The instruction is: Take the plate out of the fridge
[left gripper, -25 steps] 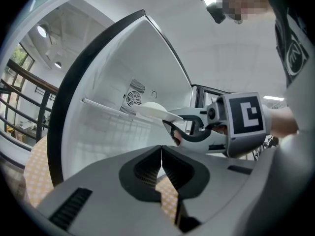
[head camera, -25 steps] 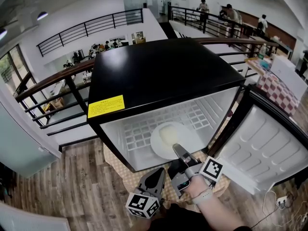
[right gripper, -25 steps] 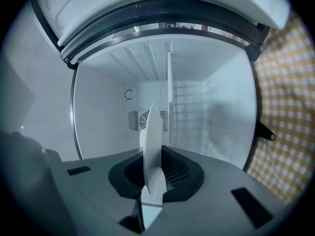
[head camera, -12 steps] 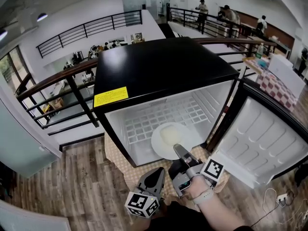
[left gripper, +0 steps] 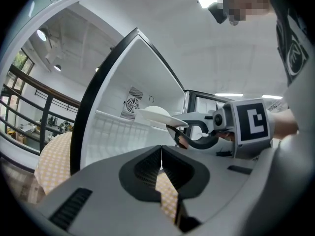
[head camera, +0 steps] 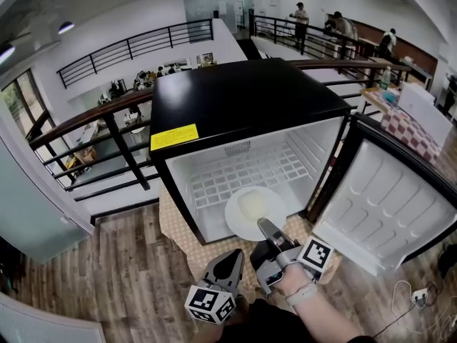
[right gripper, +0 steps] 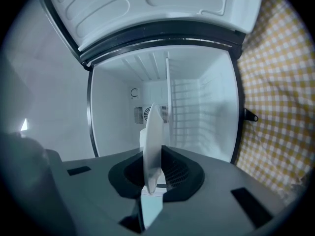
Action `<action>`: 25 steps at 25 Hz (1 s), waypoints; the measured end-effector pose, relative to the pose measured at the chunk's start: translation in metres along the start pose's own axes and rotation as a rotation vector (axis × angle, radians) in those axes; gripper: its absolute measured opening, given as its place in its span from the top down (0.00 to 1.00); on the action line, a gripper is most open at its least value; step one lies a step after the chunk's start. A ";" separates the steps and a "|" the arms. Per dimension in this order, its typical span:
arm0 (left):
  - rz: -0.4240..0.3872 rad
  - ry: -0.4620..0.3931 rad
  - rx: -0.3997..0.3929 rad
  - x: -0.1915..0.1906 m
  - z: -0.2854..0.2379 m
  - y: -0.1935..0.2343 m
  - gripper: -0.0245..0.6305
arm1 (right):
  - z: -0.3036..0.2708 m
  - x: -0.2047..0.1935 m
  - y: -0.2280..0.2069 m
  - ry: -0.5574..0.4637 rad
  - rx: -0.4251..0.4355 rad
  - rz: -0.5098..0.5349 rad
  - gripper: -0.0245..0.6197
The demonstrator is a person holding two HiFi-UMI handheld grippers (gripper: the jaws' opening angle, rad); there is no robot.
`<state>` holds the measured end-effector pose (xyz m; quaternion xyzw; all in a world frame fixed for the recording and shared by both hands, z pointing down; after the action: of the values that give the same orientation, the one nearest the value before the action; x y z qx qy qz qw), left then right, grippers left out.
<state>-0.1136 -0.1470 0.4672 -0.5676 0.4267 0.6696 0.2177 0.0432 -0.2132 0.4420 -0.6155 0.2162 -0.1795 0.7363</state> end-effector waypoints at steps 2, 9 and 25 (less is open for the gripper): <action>-0.003 -0.004 0.003 0.001 0.004 -0.001 0.95 | 0.003 -0.003 0.000 0.002 -0.004 0.000 0.88; -0.009 -0.013 0.012 0.002 0.016 -0.005 0.95 | 0.014 -0.011 -0.002 0.006 -0.007 -0.005 0.88; -0.002 -0.015 0.027 -0.007 0.055 -0.022 0.95 | 0.054 -0.036 -0.009 0.004 -0.034 -0.012 0.88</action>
<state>-0.1266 -0.0891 0.4659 -0.5600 0.4337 0.6677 0.2290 0.0423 -0.1508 0.4629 -0.6289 0.2169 -0.1815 0.7242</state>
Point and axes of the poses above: the fingertips, and each gripper's own axes: z backward along the fingers, y to its left, x out of its top, the point moved 8 cm from there along z, backward along the fingers, and after that the axes turned 5 degrees about z, right-handed, at the moved point
